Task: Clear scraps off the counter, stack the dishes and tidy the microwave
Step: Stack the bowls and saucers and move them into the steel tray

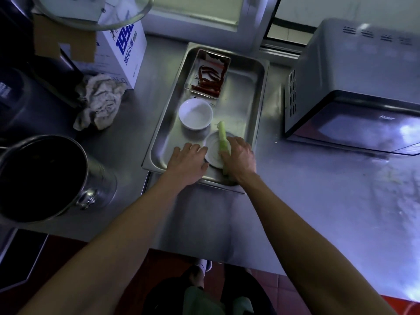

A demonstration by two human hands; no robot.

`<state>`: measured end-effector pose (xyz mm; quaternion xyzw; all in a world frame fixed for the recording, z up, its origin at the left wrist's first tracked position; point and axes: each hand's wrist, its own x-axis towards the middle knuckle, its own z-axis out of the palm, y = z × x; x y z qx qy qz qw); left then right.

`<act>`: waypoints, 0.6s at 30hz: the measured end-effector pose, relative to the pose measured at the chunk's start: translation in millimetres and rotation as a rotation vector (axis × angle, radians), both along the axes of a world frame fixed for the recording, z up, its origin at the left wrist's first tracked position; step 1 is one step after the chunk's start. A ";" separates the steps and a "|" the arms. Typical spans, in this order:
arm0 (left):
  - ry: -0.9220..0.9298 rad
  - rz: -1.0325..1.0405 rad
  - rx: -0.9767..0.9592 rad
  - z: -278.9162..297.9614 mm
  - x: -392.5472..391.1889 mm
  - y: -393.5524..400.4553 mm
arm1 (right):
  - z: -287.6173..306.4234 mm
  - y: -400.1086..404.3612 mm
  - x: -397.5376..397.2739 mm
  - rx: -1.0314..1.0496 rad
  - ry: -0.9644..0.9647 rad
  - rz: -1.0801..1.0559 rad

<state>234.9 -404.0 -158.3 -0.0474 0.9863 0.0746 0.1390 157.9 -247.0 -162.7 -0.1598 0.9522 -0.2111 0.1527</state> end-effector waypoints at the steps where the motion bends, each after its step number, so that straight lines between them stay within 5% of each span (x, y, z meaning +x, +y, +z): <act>1: 0.007 -0.006 0.005 6.2 -3.5 3.3 | 5.7 5.7 0.4 0.004 0.022 0.013; 18: 0.079 -0.345 -0.076 60.2 -62.8 210.5 | 47.7 248.2 14.7 0.070 0.059 -0.226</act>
